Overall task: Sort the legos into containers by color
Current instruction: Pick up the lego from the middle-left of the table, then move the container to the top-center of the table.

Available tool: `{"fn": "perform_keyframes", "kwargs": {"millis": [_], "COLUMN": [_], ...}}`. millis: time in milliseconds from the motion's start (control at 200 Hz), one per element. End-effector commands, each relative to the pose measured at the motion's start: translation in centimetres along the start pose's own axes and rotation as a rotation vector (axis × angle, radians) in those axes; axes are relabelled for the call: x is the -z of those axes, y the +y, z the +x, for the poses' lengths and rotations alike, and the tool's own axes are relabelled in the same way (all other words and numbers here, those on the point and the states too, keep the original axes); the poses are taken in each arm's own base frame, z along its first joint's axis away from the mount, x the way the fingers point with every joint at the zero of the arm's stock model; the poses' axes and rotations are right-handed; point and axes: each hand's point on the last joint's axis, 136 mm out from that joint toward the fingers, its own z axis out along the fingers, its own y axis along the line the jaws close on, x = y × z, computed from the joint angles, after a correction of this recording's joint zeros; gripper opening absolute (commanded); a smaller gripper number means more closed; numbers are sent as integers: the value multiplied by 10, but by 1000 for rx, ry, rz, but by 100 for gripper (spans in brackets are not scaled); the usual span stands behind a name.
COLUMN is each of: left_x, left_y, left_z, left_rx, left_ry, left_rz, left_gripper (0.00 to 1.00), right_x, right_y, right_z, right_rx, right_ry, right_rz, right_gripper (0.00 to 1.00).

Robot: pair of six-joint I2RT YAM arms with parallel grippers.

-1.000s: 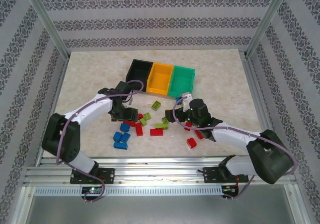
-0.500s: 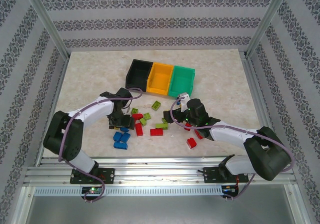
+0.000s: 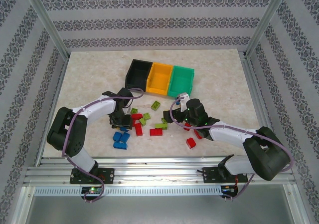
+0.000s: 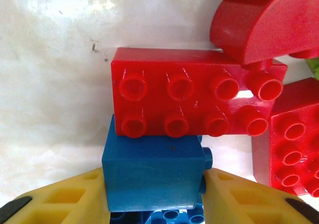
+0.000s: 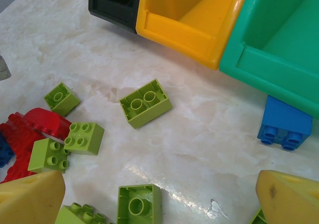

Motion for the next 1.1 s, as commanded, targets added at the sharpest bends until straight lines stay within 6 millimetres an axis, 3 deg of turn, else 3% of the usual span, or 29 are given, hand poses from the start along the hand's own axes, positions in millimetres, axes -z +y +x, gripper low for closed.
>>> {"fn": "perform_keyframes", "kwargs": {"millis": [0,170,335,425,615,759,869,959,1094], "left_x": [18,50,79,98,115,111,97,85,70], "left_y": [-7,-12,-30,-42,-55,-47,-27,-15,-12], "left_z": [-11,-32,-75,-111,-201,-262,-287,-293,-282], "left_rx": [-33,-30,-46,-68,-89,-95,-96,-93,-102], "left_ry": [-66,-210,-327,-383,-463,-487,-433,-389,-333], "left_rz": [12,28,74,91,95,8,-101,-145,-149], "left_gripper": [42,35,34,34,34,33,28,28,28], "right_x": [0,3,2,1,-3,-2,4,8,10], "right_y": [4,9,8,7,5,3,-2,-1,0], "right_z": [-13,-16,-16,-17,-16,-18,-20,-22,-24], "right_rx": [29,24,29,30,38,63,77,77,73], "right_ry": [-28,-56,-59,-61,-51,-51,-66,-75,-83], "right_rz": [2,-16,-4,0,11,34,61,61,57], "right_gripper": [98,98,98,98,98,98,98,98,98]}}
